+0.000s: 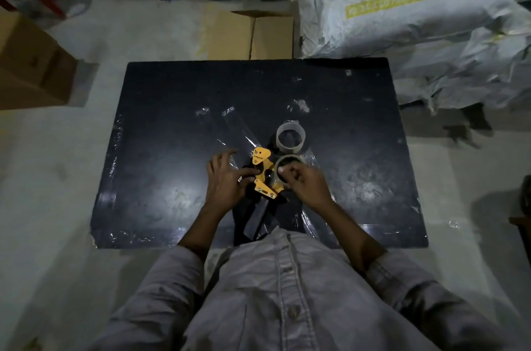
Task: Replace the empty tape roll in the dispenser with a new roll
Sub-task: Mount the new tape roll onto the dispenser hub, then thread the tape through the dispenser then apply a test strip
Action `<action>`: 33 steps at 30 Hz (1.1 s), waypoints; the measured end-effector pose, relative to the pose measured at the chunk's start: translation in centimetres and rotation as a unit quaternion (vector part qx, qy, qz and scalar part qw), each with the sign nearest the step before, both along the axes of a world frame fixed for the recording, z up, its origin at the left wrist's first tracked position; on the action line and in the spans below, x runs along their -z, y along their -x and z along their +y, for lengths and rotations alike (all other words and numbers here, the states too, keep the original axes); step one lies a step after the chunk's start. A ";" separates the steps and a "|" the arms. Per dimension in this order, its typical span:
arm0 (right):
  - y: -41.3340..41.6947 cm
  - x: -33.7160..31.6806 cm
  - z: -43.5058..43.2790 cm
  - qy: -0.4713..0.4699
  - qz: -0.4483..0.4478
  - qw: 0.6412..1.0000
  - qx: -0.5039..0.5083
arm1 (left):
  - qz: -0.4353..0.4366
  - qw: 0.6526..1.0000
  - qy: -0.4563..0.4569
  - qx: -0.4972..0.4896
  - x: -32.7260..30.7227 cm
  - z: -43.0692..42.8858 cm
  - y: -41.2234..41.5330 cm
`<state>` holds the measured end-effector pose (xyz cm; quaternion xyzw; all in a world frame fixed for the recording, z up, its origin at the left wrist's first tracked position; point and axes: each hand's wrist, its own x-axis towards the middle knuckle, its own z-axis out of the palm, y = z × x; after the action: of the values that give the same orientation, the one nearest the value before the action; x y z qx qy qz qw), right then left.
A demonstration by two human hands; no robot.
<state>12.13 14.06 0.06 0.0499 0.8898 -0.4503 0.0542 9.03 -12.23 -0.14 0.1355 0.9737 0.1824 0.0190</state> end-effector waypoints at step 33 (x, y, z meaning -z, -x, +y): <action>-3.5 1.1 0.6 0.041 -0.092 0.993 -0.054 | -0.268 0.946 -0.031 -0.181 -1.2 7.0 -0.6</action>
<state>15.63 14.64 -1.06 0.0406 0.8634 -0.4760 0.1624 9.67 -5.20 1.03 -0.0963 0.9346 0.2422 0.2419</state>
